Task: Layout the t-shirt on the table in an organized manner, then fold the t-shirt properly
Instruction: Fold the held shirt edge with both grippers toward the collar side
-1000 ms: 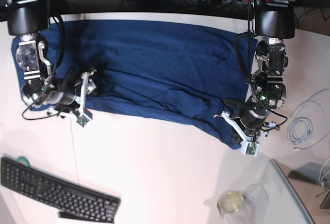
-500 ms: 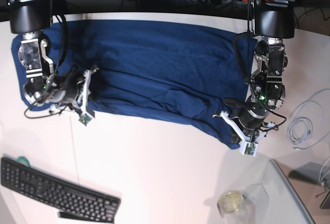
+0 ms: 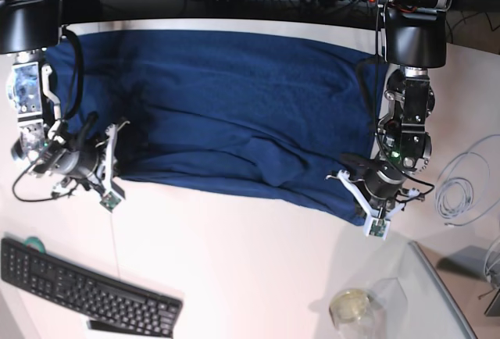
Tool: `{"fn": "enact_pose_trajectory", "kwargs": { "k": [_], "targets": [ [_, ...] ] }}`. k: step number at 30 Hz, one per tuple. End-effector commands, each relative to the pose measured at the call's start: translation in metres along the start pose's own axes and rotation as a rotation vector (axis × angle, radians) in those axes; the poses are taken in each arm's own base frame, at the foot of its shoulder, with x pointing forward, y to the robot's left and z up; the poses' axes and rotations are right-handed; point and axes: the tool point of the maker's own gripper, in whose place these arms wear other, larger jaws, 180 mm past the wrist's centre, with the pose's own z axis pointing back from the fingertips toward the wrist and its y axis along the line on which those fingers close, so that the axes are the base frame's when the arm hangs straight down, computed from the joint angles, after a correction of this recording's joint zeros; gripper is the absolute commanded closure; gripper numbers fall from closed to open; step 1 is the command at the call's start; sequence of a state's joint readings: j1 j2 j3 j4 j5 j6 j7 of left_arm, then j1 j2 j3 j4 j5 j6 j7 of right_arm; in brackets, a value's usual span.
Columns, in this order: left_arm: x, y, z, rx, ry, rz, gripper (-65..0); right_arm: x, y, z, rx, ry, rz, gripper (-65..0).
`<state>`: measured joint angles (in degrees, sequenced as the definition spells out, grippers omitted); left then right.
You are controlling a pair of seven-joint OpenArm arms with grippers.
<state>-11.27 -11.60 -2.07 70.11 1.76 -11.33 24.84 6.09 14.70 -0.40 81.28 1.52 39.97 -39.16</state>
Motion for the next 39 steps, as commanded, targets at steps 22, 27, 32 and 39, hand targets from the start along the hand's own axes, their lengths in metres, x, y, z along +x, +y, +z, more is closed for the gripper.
{"fn": "enact_pose_trajectory", "kwargs": {
  "k": [22,27,32,39],
  "targets": [
    [0.019,0.006,-0.004,0.009,-0.179,0.023,0.0,0.004,-0.056,0.025,-0.122,-0.049,-0.06,-1.5],
    [0.005,-0.004,0.016,-0.002,-0.19,0.002,0.0,-0.008,-0.042,0.027,-0.111,-0.037,-0.054,-1.5],
    [-0.011,-0.014,0.031,-0.017,-0.18,-0.006,0.0,-0.017,-0.03,0.03,-0.102,-0.025,-0.042,-1.5],
    [-0.019,-0.026,0.052,-0.035,-0.189,-0.022,0.0,-0.046,-0.007,0.026,-0.058,0.031,-0.056,-1.5]
  ]
}}
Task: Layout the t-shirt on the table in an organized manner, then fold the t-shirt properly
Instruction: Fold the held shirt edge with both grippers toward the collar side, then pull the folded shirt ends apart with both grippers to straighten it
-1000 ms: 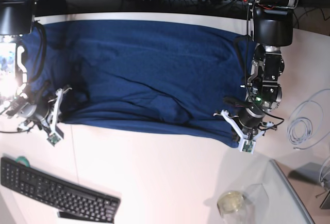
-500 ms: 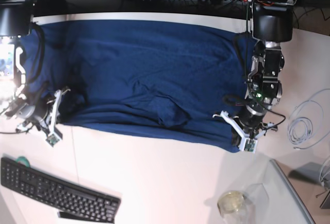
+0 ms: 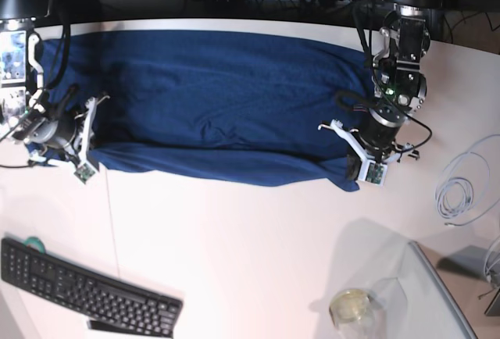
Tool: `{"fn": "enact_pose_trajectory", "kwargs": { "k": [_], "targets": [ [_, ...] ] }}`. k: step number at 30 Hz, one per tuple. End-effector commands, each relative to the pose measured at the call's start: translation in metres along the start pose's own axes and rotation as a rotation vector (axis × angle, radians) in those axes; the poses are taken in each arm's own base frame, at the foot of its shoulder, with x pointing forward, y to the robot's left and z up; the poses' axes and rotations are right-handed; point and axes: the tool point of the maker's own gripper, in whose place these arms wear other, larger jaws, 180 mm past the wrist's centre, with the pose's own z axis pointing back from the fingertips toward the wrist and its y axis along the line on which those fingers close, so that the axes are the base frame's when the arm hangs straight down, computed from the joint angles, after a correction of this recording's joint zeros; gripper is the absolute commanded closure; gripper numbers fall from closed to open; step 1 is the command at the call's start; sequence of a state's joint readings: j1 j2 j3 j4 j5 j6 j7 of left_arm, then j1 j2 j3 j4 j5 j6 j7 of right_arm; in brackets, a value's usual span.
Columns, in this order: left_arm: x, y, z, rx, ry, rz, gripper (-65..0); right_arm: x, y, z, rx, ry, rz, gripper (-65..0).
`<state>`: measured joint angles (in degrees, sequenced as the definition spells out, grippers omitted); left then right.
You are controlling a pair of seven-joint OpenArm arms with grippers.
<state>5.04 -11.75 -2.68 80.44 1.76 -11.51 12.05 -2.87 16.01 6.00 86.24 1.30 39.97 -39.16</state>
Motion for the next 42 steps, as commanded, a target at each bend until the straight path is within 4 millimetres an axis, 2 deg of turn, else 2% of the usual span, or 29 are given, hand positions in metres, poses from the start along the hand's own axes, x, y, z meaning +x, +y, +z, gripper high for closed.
{"fn": "enact_pose_trajectory", "kwargs": {
  "k": [1,6,13,18,23,26,35,42],
  "targets": [
    [0.019,0.008,0.002,0.019,-0.061,-0.009,0.0,0.007,-0.009,0.006,-0.019,-0.027,0.007,-1.5],
    [0.007,0.005,0.014,0.011,-0.041,-0.023,0.0,-0.008,0.004,0.004,0.005,-0.001,-0.003,-1.5],
    [0.01,-0.003,0.031,-0.002,-0.059,-0.039,0.0,-0.014,0.008,0.003,0.014,0.011,-0.006,-1.5],
    [0.008,0.009,0.045,0.028,-0.061,-0.044,0.0,-0.017,0.01,0.002,0.019,0.019,-0.01,-1.4],
    [0.0,0.007,0.056,0.027,-0.046,-0.045,0.0,-0.026,0.016,0.001,0.03,0.036,-0.013,-1.4],
    [0.002,0.002,0.063,0.02,-0.054,-0.049,0.0,-0.031,0.019,0.001,0.037,0.047,-0.014,-1.4],
    [-0.01,-0.006,0.076,0.004,-0.026,-0.05,0.0,-0.042,0.034,0.01,0.047,0.068,0.002,-1.4],
    [-0.016,-0.006,0.076,0.003,-0.011,-0.055,0.0,-0.047,0.046,0.012,0.062,0.082,0.0,-1.4]
  ]
}}
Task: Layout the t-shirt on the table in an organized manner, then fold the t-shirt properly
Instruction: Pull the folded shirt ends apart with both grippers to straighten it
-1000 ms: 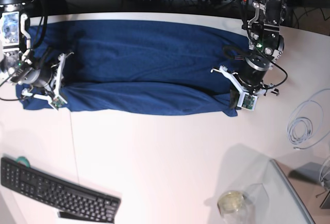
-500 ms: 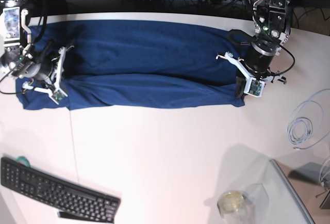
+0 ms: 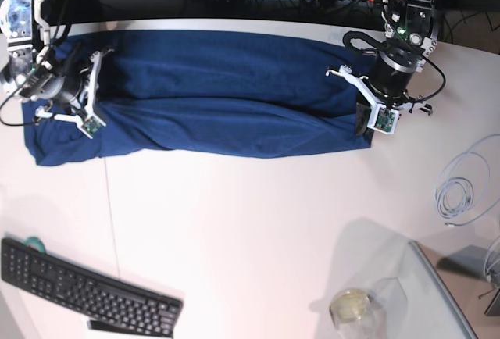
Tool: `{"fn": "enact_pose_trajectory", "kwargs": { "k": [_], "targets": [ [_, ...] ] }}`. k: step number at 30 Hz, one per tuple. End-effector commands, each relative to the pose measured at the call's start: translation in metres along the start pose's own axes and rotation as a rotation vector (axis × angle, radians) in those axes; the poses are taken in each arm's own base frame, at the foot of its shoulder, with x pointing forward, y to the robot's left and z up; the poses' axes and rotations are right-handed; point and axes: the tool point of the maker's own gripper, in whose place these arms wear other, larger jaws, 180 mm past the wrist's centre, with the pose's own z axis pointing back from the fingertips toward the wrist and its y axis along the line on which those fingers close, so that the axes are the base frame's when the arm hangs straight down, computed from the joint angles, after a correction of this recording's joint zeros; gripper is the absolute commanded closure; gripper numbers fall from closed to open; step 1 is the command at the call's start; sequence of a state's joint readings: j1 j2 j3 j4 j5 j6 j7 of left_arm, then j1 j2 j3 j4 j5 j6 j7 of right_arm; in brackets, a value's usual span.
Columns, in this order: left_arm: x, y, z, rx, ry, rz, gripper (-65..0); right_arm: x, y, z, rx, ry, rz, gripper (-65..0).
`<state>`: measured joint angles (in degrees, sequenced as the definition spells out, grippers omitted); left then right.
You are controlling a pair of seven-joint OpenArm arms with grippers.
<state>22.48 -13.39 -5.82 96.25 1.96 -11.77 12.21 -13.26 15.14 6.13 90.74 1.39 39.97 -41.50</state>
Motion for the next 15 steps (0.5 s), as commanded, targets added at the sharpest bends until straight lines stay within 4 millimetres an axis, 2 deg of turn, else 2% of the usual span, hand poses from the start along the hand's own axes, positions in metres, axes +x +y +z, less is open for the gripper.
{"fn": "enact_pose_trajectory", "kwargs": {
  "k": [1,7,11,15],
  "targets": [
    [0.008,0.007,0.002,0.019,-0.034,-0.009,0.0,0.008,-0.003,0.004,-0.01,-0.03,0.002,-1.4],
    [0.003,0.004,0.005,0.014,-0.021,-0.009,0.0,0.004,0.009,0.003,0.01,-0.028,-0.006,-1.4],
    [-0.005,0.009,0.004,0.018,0.018,-0.021,0.0,0.015,0.016,0.011,0.003,-0.065,0.005,-1.4],
    [-0.011,0.01,0.003,0.019,0.047,-0.019,0.0,0.014,0.017,0.014,-0.003,-0.057,0.012,-1.4]
  ]
}}
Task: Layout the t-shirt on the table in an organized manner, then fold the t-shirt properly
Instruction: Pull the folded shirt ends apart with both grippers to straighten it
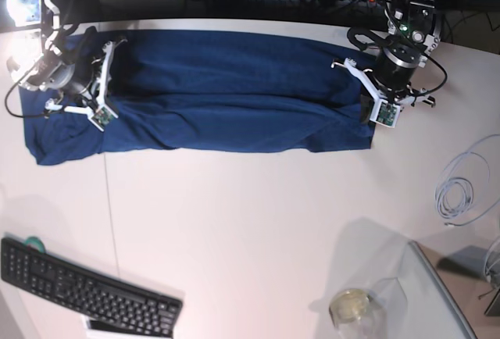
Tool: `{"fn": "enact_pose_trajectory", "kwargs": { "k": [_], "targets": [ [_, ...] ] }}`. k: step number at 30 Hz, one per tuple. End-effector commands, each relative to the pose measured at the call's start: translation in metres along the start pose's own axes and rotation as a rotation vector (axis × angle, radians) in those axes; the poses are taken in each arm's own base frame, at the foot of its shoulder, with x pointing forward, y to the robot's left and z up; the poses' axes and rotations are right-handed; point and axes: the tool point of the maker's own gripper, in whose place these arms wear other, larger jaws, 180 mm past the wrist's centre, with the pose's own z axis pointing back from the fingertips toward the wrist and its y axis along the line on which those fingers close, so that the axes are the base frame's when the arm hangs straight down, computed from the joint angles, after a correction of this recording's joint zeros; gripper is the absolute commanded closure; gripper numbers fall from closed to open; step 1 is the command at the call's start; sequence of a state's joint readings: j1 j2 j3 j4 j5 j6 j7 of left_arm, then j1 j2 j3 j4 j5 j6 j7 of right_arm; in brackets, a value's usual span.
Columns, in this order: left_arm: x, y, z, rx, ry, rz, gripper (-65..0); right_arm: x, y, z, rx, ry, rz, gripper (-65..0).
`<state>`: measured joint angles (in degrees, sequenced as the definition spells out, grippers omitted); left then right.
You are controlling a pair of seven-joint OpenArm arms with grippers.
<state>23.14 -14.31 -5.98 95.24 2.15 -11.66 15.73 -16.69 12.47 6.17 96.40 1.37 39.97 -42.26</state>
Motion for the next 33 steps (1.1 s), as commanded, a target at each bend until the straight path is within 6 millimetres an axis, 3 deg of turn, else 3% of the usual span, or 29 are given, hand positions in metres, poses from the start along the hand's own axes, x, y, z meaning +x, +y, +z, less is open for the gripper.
{"fn": "enact_pose_trajectory", "kwargs": {
  "k": [1,9,13,16,20,23,26,28,31,33],
  "targets": [
    [0.012,0.006,0.001,0.018,-0.045,-0.006,0.0,0.003,-0.007,0.004,-0.015,-0.009,0.008,-1.4],
    [0.012,0.007,0.001,0.018,-0.043,-0.008,0.0,-0.009,-0.004,-0.003,0.004,0.024,-0.01,-3.3],
    [0.011,0.006,0.003,0.016,-0.042,-0.008,0.0,-0.003,0.001,-0.003,0.009,0.009,-0.022,-20.3],
    [0.011,0.005,0.003,0.015,-0.04,-0.008,0.0,0.0,-0.01,0.004,-0.032,-0.013,-0.08,-35.0],
    [0.006,0.008,0.007,0.02,0.005,-0.019,-21.9,0.006,-0.039,0.022,-0.13,-0.073,-0.18,-37.7],
    [0.015,0.033,0.015,0.087,-0.01,-0.016,-35.5,0.017,-0.086,0.037,-0.237,-0.135,-0.281,-37.7],
    [0.023,0.065,0.03,0.175,-0.034,-0.01,-40.5,0.023,-0.125,0.047,-0.31,-0.179,-0.363,-37.7],
    [0.029,0.08,0.039,0.218,-0.049,-0.011,-40.6,0.016,-0.136,0.052,-0.346,-0.132,-0.372,-37.7],
    [0.028,0.091,0.045,0.249,-0.05,-0.008,-40.6,0.02,-0.136,0.047,-0.354,-0.06,-0.321,-37.7],
    [0.028,0.086,0.043,0.246,-0.053,0.014,-40.5,0.029,-0.121,0.029,-0.294,-0.043,-0.278,-37.7]
  ]
}}
